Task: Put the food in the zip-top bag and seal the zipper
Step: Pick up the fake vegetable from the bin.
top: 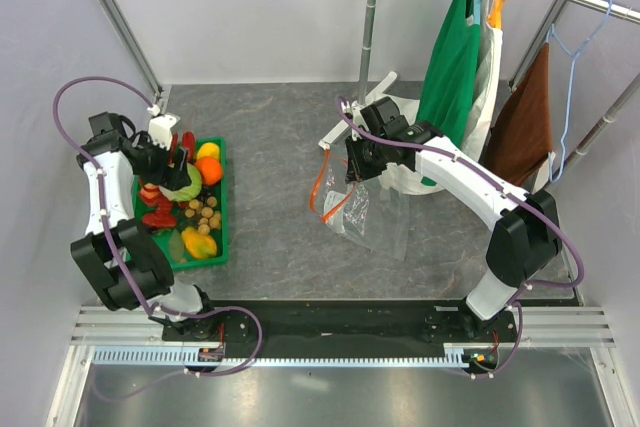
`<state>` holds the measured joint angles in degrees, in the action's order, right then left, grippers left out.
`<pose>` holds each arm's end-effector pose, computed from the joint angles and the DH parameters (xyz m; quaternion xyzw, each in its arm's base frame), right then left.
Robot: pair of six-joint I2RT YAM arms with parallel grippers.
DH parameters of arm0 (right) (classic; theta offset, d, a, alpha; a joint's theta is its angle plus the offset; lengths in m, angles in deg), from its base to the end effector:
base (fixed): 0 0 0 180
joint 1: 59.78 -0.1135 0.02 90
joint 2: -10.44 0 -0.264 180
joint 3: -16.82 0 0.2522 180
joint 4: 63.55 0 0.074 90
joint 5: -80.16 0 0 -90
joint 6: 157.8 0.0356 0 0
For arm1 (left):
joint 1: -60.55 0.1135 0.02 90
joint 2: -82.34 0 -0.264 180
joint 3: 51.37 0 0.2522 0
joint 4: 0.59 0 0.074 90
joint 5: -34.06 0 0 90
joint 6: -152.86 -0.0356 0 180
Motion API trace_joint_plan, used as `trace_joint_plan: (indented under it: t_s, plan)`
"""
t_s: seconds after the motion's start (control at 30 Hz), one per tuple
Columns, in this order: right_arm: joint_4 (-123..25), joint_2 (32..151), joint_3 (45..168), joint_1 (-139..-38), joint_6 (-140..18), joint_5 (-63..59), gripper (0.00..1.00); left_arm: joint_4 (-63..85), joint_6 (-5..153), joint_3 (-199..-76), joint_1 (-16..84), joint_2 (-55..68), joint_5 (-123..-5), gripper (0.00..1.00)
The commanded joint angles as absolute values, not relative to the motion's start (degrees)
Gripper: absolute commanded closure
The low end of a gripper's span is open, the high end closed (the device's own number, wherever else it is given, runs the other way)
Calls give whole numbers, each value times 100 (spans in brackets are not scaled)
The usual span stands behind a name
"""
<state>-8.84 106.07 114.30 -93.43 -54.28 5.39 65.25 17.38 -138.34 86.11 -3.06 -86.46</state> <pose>0.2973 0.2091 0.2980 -0.2058 0.9177 0.2414 0.2390 0.2752 0.1116 0.2893 0.2204 0.9162 -0.0840 0.3239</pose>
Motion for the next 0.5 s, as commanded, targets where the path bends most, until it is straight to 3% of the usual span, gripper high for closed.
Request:
trace_joint_plan:
  t_s: [0.0, 0.17, 0.47]
  plan:
    - [-927, 10536, 11653, -9371, -5497, 625, 100, 6819, 1873, -14466, 8657, 191, -8758, 19]
    - [-927, 10527, 11653, -9371, -5488, 634, 100, 7135, 1900, -14607, 8657, 394, -9021, 27]
    - [-944, 10510, 11609, -9371, -5488, 678, 100, 7487, 2199, -14748, 8639, 509, -9619, 30]
